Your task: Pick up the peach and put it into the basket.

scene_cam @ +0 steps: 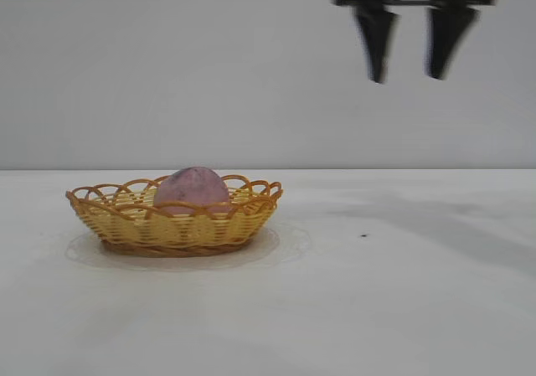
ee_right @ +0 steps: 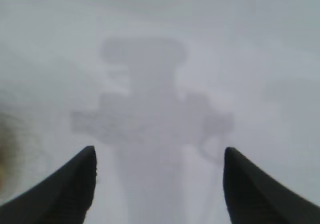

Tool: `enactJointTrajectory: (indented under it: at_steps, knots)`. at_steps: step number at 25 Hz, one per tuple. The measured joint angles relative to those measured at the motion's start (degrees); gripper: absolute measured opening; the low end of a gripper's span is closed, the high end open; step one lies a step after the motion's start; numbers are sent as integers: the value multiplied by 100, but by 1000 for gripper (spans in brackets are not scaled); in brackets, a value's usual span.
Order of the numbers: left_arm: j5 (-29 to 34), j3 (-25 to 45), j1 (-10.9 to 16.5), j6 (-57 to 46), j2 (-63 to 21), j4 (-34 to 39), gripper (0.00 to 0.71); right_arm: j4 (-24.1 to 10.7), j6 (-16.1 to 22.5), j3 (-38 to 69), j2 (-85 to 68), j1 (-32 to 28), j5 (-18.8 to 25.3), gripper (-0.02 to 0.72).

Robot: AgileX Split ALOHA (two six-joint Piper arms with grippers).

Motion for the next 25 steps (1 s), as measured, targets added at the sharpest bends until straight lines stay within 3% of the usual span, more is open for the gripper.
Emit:
enactJointTrajectory:
  at_steps: [10, 17, 25]
  knots:
    - [0, 0, 0, 0, 0, 0, 335, 143, -26, 1423, -1140, -141, -803, 461]
    - [0, 0, 0, 0, 0, 0, 335, 143, -26, 3572, -3205, -141, -1313, 461]
    - [0, 0, 0, 0, 0, 0, 335, 143, -26, 5620, -6054, -141, -848, 461]
